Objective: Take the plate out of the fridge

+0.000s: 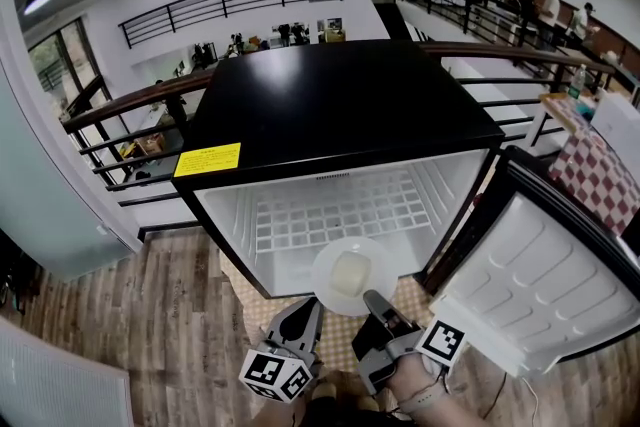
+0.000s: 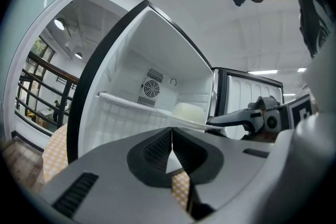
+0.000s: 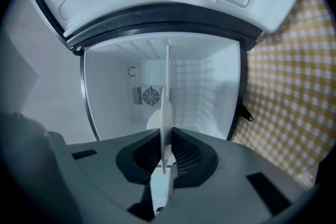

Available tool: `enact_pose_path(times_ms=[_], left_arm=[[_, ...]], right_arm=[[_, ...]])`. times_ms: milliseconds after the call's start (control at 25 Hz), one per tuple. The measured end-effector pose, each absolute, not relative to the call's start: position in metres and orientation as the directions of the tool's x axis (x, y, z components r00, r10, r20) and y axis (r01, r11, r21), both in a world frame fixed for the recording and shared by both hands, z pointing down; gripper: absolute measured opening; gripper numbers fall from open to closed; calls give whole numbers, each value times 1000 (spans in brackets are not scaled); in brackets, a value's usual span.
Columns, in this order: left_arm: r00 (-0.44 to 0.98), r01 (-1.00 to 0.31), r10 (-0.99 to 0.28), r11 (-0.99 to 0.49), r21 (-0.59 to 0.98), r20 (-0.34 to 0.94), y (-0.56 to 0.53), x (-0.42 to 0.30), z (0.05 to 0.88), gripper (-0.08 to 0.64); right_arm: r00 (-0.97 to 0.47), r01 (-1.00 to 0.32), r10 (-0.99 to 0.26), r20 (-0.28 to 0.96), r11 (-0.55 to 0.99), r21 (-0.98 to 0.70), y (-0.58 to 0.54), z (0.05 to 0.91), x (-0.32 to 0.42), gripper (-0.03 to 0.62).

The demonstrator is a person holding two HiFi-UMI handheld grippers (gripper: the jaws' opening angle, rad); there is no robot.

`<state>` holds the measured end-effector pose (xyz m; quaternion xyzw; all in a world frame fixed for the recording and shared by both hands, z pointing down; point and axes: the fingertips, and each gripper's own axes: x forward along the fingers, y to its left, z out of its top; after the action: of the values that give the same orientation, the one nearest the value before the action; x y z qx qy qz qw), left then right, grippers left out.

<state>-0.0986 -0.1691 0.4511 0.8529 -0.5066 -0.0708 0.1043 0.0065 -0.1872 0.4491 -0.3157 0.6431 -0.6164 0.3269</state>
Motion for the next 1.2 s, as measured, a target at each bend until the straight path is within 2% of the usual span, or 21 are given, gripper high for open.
enact_pose_path(times_ms=[1200], left_arm=[[504,-835,-864,-483,262,13,-172,-90,463,11]], right_arm=[[-547,-24,-837,22,-11,-1000,-187,478,21,49]])
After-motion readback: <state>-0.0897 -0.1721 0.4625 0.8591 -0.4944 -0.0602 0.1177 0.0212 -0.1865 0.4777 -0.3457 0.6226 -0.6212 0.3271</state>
